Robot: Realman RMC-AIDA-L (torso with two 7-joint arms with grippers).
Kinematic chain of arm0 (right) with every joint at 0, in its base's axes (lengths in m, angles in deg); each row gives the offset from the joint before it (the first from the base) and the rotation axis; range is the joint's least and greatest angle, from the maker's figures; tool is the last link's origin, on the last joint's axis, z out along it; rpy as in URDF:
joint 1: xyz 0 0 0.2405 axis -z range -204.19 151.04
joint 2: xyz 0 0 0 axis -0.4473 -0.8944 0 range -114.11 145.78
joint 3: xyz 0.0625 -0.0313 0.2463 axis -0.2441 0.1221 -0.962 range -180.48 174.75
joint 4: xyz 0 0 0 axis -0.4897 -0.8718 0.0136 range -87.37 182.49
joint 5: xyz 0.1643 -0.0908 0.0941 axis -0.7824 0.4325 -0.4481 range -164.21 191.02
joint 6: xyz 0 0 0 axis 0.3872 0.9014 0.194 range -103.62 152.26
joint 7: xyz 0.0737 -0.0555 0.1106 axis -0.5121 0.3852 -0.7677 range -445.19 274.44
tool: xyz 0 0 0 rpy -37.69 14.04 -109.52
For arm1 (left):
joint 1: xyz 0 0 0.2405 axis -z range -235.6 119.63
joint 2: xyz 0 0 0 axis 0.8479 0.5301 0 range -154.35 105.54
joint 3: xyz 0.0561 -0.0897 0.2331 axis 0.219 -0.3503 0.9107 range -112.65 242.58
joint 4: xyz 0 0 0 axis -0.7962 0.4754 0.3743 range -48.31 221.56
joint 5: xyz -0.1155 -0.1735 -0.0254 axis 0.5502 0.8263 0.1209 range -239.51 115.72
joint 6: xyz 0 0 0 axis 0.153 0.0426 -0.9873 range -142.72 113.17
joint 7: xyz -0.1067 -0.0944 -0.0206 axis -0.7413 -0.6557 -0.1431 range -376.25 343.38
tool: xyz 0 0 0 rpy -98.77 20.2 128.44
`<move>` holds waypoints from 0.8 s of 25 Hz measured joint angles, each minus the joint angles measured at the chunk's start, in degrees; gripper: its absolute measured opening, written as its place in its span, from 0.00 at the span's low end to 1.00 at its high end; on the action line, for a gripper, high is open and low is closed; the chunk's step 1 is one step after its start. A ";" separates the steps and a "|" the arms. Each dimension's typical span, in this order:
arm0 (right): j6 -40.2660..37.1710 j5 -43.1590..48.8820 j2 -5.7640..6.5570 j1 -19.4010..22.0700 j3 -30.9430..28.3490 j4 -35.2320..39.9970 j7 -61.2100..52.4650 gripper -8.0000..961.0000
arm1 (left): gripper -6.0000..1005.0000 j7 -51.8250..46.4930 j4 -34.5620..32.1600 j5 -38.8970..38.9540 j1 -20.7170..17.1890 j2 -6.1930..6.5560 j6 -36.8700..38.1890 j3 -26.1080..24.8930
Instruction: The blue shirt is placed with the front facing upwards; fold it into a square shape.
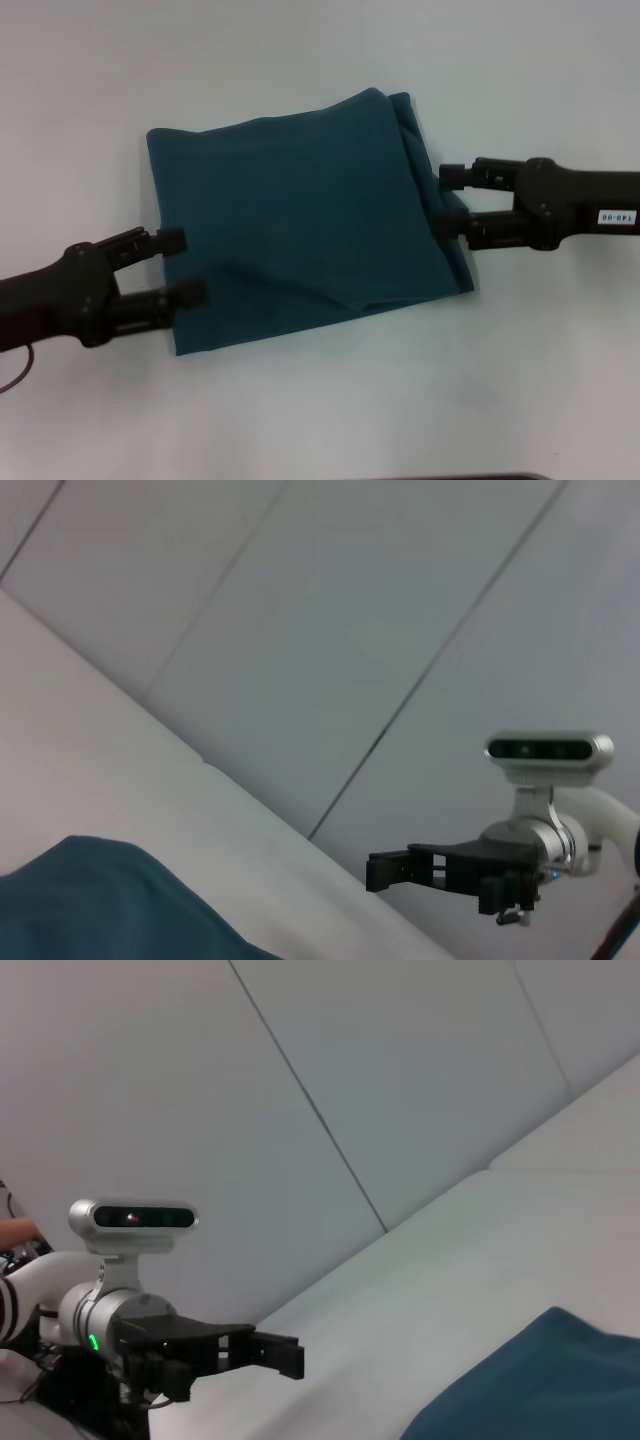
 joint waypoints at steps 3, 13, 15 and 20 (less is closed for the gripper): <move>0.18 0.21 -0.01 0.05 0.10 -1.75 1.31 0.98 | 0.92 6.07 -0.35 -0.66 0.24 -0.12 -0.93 0.93; 2.03 3.01 0.11 1.60 -0.57 -6.17 4.29 0.98 | 0.92 6.43 -0.12 -4.07 2.30 -1.41 -2.77 2.39; 2.00 2.75 0.22 2.45 -1.40 -6.19 4.39 0.98 | 0.92 5.12 -0.30 -4.38 3.15 -1.45 -3.27 2.40; 1.91 2.77 0.07 2.85 -2.53 -6.70 4.43 0.98 | 0.92 3.73 -0.48 -4.62 4.05 -1.69 -4.01 3.30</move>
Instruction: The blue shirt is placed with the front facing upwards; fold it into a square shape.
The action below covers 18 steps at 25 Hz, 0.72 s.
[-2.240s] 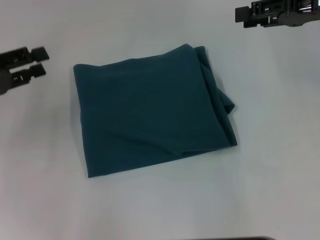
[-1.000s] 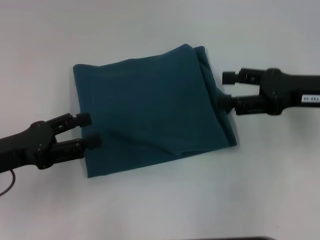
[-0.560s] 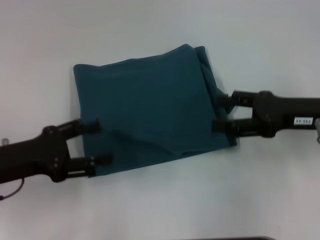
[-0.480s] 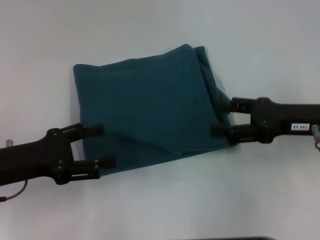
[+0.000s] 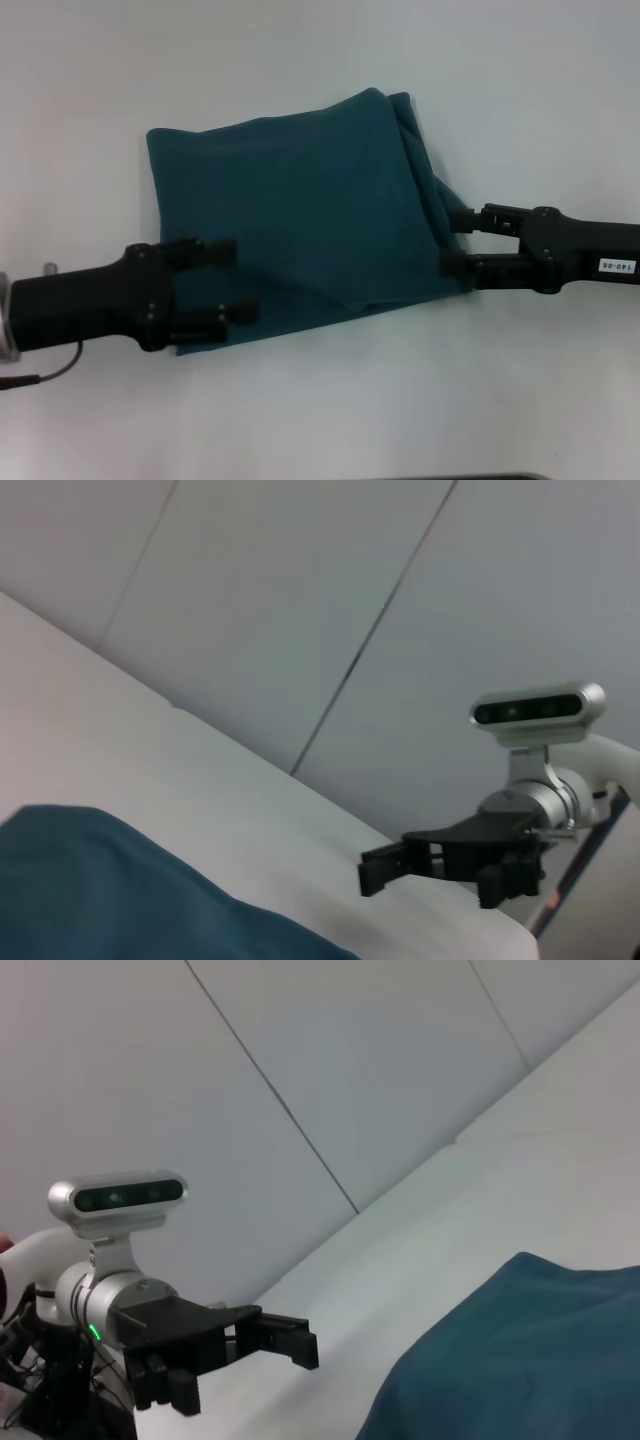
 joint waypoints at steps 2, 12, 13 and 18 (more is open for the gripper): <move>0.22 0.11 -0.04 -0.27 0.20 -0.94 0.08 0.98 | 0.92 0.00 -0.45 -0.02 0.14 -0.27 -0.40 1.28; 0.41 -0.11 -0.01 -0.17 -0.11 -2.49 1.55 0.98 | 0.92 -1.56 -3.56 0.20 1.47 -0.46 -2.90 2.63; 0.41 -0.11 -0.01 -0.17 -0.11 -2.49 1.55 0.98 | 0.92 -1.66 -3.82 0.19 1.69 -0.48 -3.19 2.64; 0.41 -0.15 -0.04 -0.46 -0.15 -2.52 1.54 0.98 | 0.92 -1.70 -4.32 0.36 2.12 -0.51 -3.53 2.63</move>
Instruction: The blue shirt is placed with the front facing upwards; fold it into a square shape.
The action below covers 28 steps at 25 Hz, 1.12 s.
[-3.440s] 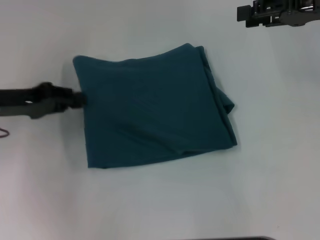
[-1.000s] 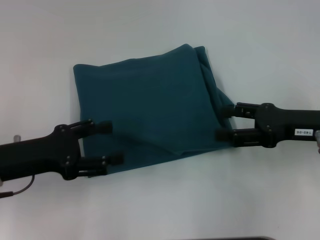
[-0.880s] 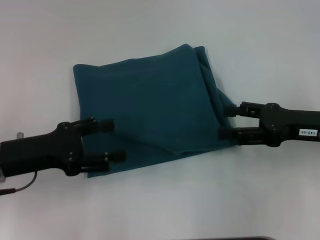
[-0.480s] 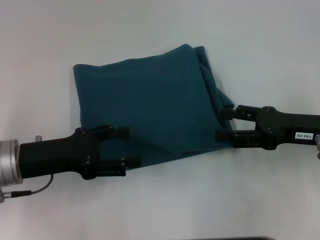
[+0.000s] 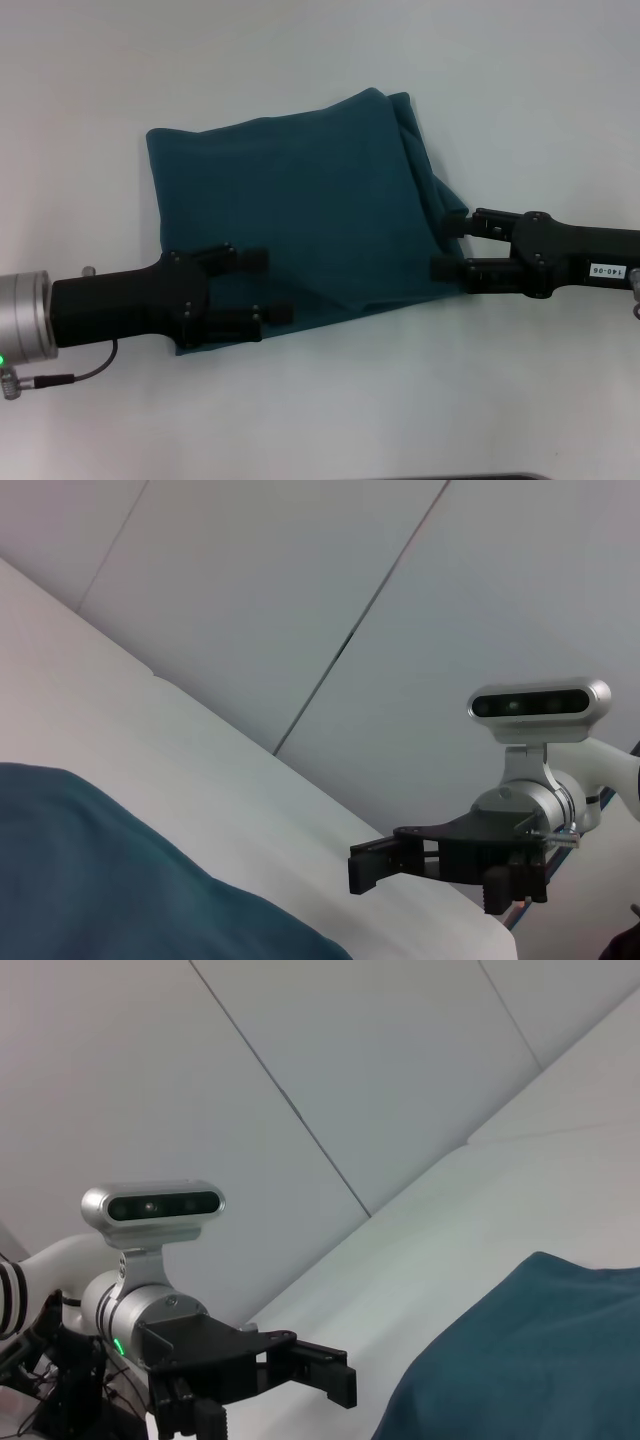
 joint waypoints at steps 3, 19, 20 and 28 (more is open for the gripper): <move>0.05 -0.01 -0.01 0.00 -0.01 -0.02 0.00 0.98 | 0.92 -0.02 0.00 0.04 0.07 0.00 -0.01 0.00; 0.06 -0.05 -0.04 0.06 -0.01 -0.05 -0.06 0.98 | 0.92 0.13 0.00 0.14 0.18 0.00 -0.34 -0.27; 0.06 -0.04 -0.04 0.06 -0.01 -0.05 -0.08 0.98 | 0.92 0.14 0.00 0.14 0.16 0.00 -0.35 -0.28; 0.06 -0.04 -0.04 0.05 -0.01 -0.08 -0.15 0.98 | 0.92 0.25 0.00 0.14 -0.04 0.00 -0.36 -0.30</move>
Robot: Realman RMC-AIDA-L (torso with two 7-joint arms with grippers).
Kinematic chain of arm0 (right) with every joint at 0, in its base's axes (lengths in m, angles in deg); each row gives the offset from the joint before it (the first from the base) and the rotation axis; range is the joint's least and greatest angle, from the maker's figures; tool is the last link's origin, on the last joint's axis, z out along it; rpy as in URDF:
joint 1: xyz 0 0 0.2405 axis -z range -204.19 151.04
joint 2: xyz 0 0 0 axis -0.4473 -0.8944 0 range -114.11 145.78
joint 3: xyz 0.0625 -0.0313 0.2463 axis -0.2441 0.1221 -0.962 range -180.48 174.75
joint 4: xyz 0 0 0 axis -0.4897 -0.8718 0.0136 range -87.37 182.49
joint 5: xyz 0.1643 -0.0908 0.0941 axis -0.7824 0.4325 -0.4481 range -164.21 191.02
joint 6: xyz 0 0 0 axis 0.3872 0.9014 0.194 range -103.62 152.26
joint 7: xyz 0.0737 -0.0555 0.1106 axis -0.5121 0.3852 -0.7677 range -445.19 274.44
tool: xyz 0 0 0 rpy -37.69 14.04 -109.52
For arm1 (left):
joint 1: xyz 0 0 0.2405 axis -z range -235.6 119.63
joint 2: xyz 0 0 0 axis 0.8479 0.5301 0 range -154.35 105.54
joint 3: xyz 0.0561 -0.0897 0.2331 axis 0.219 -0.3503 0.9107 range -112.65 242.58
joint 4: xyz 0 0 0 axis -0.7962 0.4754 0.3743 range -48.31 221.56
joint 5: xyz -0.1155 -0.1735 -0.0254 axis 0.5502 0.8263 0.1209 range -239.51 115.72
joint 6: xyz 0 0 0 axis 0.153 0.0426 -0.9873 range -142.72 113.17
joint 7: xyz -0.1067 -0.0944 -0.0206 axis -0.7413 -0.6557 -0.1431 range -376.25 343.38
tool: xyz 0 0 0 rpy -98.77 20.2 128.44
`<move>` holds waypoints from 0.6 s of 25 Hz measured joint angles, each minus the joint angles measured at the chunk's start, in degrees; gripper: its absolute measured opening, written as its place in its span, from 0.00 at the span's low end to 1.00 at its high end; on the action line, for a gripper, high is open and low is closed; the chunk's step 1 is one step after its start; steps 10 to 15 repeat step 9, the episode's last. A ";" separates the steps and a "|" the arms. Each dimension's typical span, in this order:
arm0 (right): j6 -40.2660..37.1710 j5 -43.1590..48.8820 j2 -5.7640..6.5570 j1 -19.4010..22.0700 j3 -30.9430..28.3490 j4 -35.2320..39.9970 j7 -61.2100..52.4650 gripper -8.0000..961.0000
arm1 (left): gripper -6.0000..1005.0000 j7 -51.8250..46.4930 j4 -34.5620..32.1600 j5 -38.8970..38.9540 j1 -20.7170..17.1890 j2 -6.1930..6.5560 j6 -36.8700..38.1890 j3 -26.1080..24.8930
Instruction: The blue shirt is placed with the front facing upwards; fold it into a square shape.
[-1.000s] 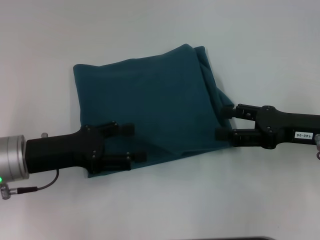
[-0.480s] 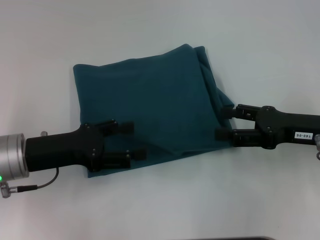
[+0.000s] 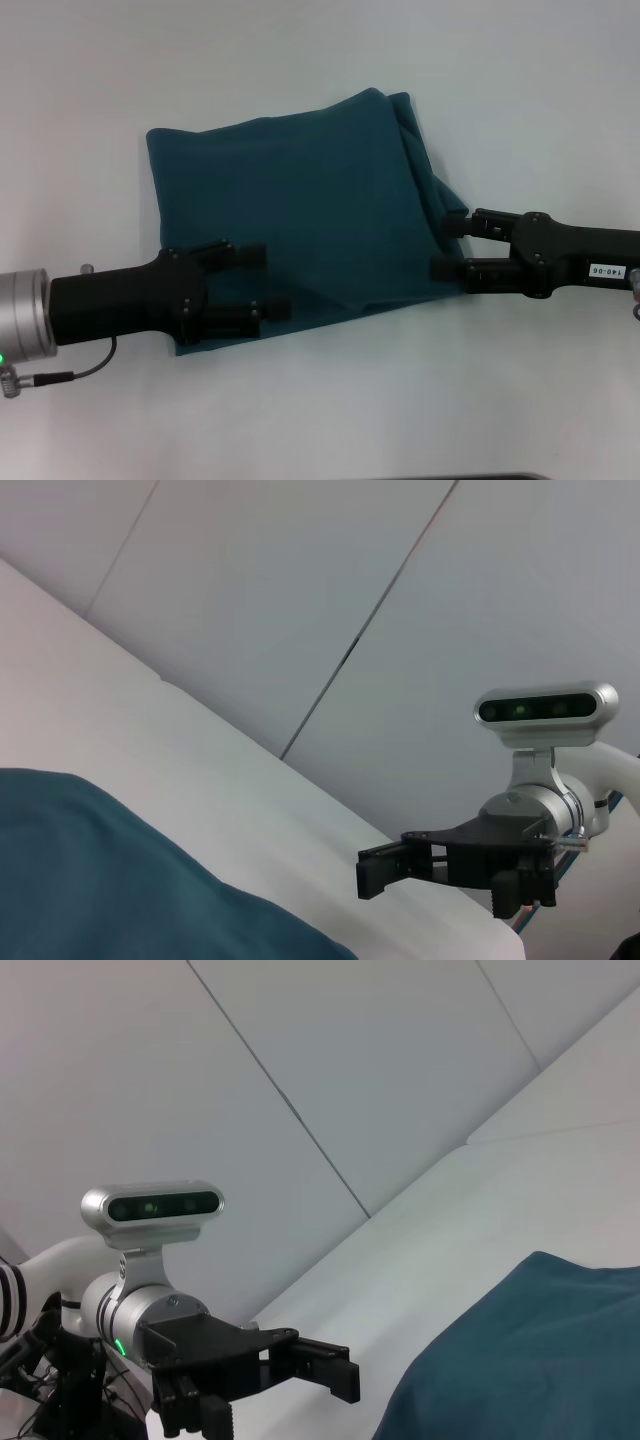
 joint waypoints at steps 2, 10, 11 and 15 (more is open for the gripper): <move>0.00 0.00 0.00 0.00 0.00 -0.05 -0.03 0.98 | 0.92 0.01 0.00 0.00 -0.05 0.00 0.00 -0.01; -0.09 0.00 0.00 0.00 0.00 -0.09 -0.12 0.98 | 0.92 0.04 0.00 -0.01 -0.16 0.00 0.00 -0.06; -0.09 0.00 0.00 0.00 0.00 -0.09 -0.12 0.98 | 0.92 0.04 0.00 -0.01 -0.16 0.00 0.00 -0.06; -0.09 0.00 0.00 0.00 0.00 -0.09 -0.12 0.98 | 0.92 0.04 0.00 -0.01 -0.16 0.00 0.00 -0.06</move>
